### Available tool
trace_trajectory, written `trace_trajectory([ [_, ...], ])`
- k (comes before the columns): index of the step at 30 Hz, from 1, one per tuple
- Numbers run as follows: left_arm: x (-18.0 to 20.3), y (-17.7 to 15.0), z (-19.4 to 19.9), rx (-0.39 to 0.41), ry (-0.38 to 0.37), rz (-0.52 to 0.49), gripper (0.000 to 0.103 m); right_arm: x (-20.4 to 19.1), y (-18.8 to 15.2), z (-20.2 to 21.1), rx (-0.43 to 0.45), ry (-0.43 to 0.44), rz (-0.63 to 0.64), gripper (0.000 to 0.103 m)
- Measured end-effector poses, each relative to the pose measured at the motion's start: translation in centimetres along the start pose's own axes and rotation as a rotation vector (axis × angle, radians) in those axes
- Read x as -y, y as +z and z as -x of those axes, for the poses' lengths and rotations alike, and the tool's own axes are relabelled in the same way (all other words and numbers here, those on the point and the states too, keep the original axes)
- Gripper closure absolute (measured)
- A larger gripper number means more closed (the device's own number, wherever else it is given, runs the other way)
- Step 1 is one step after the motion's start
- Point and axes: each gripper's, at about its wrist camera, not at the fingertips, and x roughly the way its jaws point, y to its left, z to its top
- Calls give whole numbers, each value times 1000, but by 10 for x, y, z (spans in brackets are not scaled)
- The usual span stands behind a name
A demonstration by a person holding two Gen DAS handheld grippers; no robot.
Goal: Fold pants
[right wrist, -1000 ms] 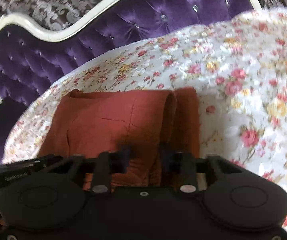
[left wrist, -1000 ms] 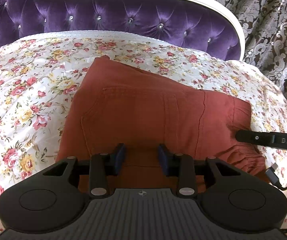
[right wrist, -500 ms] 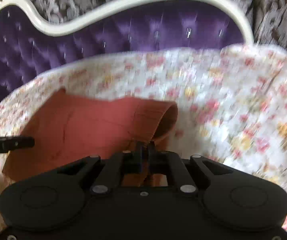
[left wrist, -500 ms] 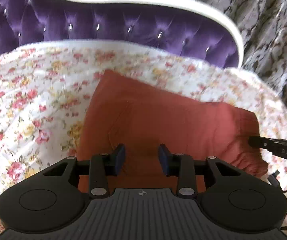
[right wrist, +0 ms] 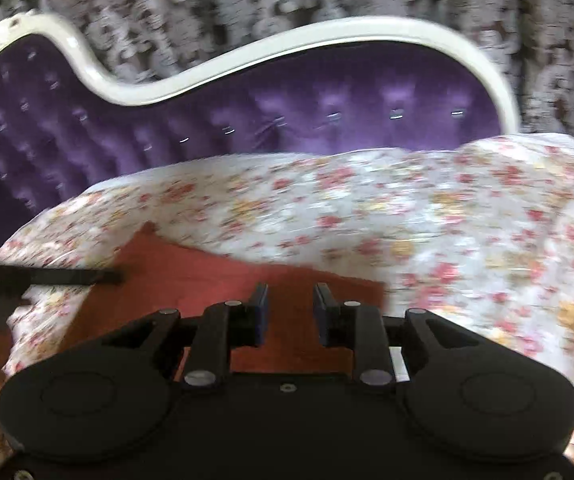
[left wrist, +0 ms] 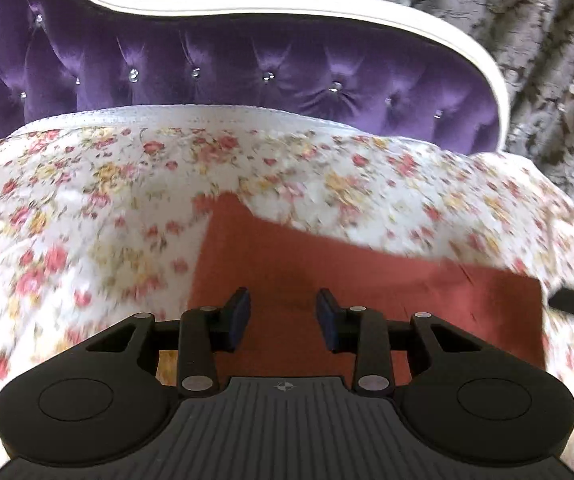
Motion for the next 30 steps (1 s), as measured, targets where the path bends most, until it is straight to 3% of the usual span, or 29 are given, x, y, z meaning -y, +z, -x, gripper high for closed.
trace_trajectory([
  [6, -16, 19, -55, -89, 36, 11, 68, -15, -33, -33, -145, 25, 73, 68],
  [12, -15, 23, -61, -76, 43, -8, 68, -16, -58, -7, -133, 6, 158, 71],
  [21, -6, 13, -20, -35, 68, -32, 68, -27, -83, 24, -148, -22, 226, 71],
  [24, -5, -2, 3, -20, 55, -30, 68, -21, -84, 37, -110, -8, 190, 71],
  [26, -6, -13, 16, -16, 43, -20, 68, -12, -81, 45, -56, -12, 120, 65],
  [29, -7, -29, 29, -26, 29, -20, 68, 5, -73, 45, -23, -15, 9, 40],
  [30, -7, -32, 31, -32, 32, -23, 68, 10, -72, 43, -16, -17, -23, 36],
])
